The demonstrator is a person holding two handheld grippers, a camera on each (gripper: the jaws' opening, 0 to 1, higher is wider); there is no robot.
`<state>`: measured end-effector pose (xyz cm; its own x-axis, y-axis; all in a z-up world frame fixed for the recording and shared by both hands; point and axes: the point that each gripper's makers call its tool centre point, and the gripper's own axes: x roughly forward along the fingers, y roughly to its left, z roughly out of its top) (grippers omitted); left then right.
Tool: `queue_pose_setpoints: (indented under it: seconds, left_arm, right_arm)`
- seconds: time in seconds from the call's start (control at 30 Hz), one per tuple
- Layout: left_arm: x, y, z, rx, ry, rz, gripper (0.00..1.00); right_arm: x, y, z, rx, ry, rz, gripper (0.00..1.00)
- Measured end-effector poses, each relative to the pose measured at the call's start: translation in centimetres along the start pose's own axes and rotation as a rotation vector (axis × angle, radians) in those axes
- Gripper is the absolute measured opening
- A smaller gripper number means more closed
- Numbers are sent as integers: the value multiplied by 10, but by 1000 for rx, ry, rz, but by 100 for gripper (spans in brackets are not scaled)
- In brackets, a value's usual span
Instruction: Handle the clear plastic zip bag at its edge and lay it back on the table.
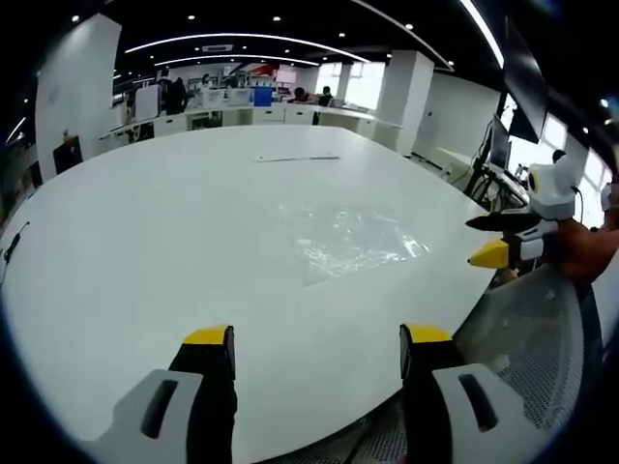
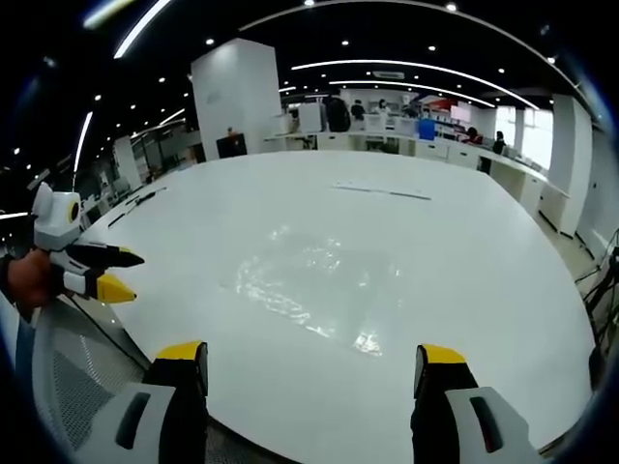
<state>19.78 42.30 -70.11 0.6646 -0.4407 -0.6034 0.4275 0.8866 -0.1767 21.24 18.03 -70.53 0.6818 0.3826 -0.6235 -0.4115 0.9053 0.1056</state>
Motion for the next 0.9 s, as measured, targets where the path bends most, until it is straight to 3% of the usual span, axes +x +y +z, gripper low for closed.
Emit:
queue_pose_setpoints:
  seconds: [0.9]
  left_arm:
    - [1,-1,-3,3,20,-5,67]
  right_arm:
    - [12,3,3,42,4,23,87]
